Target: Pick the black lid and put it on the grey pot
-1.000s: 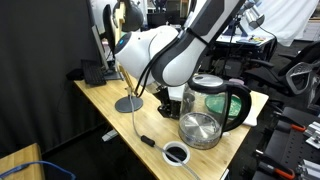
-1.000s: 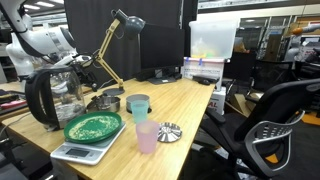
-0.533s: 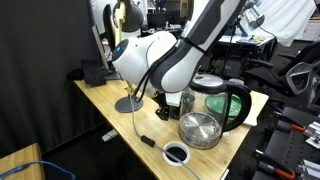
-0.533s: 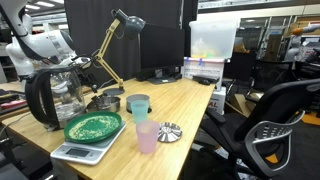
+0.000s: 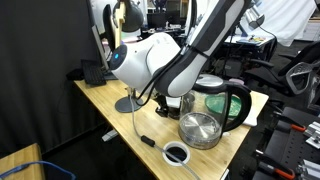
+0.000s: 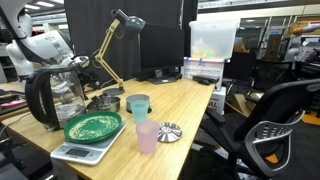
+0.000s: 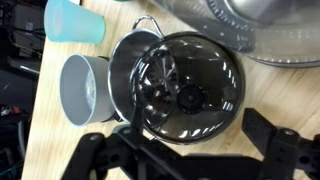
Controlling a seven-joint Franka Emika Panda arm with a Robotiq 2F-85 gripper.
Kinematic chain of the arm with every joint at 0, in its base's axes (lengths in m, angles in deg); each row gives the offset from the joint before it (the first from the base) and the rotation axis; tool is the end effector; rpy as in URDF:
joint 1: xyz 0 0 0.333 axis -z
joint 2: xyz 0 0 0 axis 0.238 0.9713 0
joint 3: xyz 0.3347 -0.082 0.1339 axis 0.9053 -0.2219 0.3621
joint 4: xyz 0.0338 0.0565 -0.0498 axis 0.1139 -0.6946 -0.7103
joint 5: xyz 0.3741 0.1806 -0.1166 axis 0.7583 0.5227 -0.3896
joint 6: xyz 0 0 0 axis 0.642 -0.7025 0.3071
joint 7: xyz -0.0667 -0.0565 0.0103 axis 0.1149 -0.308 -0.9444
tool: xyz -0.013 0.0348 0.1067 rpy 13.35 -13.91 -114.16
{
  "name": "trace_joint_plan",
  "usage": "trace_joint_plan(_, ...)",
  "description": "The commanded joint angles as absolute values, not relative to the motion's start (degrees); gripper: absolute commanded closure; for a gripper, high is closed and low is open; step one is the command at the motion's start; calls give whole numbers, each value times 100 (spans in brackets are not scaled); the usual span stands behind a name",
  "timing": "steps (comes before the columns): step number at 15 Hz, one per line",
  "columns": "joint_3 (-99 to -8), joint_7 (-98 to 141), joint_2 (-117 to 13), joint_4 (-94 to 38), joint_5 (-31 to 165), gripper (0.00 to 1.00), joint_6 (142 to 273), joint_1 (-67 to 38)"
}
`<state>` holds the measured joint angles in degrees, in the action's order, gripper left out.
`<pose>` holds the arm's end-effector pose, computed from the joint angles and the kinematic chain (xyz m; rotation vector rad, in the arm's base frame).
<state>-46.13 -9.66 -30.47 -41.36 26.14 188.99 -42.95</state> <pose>0.5683 0.3116 0.1448 2.3705 0.5551 -0.0873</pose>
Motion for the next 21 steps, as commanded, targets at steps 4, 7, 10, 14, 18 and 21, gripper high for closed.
trace_joint_plan(4,-4552,-1353,-2928,-4161,1991,0,18247,-4434)
trace_joint_plan(7,-4455,-1379,-2853,-4162,1921,0,18020,-4402)
trace_joint_plan(10,-4386,-1362,-2780,-4151,1953,0,17880,-4372)
trace_joint_plan(14,-4337,-1346,-2699,-4116,1958,11,17819,-4374)
trace_joint_plan(18,-4301,-1341,-2670,-4081,1939,12,17806,-4393)
trace_joint_plan(21,-4284,-1339,-2635,-4044,1910,15,17837,-4402)
